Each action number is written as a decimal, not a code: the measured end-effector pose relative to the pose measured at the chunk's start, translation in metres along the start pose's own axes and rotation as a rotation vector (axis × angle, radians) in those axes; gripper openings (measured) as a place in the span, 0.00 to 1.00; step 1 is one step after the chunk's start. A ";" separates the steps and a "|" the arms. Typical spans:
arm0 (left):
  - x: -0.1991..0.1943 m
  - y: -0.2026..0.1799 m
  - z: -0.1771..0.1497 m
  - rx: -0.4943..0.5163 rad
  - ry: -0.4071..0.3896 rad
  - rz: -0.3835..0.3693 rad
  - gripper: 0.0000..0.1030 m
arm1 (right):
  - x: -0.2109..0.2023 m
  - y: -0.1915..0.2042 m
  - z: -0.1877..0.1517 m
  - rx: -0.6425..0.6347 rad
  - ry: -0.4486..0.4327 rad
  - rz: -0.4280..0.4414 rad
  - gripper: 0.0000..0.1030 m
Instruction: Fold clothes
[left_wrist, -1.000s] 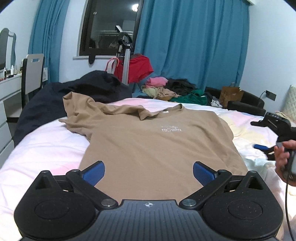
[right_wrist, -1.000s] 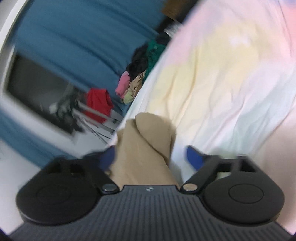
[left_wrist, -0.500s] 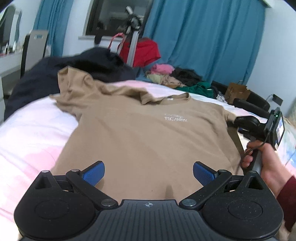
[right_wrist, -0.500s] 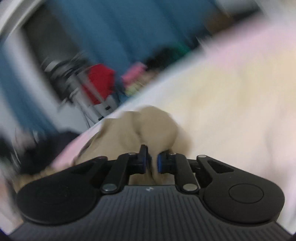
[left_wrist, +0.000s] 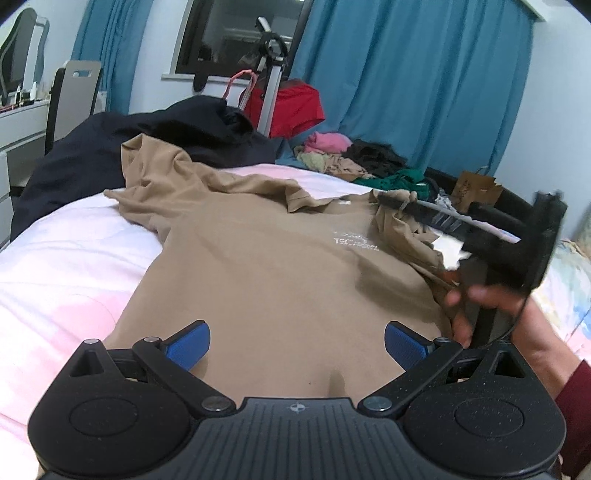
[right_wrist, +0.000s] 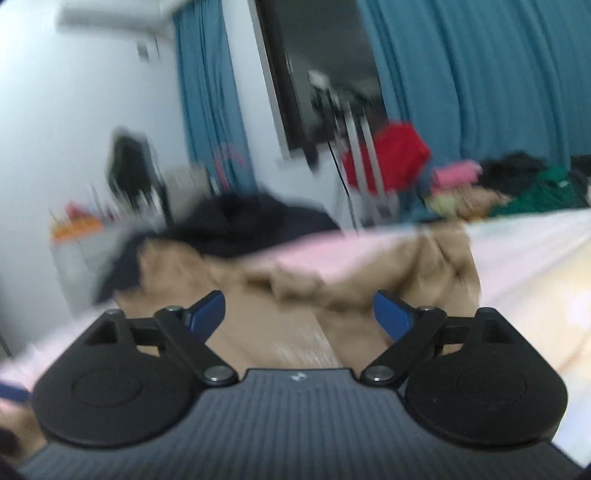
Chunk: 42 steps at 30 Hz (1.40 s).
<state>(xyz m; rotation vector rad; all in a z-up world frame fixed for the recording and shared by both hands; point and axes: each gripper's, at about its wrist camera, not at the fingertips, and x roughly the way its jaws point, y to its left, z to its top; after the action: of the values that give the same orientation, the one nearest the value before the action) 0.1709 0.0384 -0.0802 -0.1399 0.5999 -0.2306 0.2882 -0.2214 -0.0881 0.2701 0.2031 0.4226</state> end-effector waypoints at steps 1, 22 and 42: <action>-0.001 -0.001 0.000 0.002 -0.003 -0.003 0.99 | -0.007 -0.009 0.007 0.062 -0.038 0.008 0.86; 0.027 -0.024 -0.020 0.190 0.041 0.031 0.98 | 0.022 -0.063 -0.007 0.312 0.041 -0.302 0.19; 0.019 -0.048 -0.033 0.314 0.012 -0.029 0.98 | -0.132 -0.202 0.057 0.473 -0.123 -0.746 0.11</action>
<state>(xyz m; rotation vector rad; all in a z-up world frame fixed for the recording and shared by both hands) 0.1587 -0.0151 -0.1073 0.1561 0.5665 -0.3510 0.2608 -0.4672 -0.0764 0.6515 0.2647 -0.3905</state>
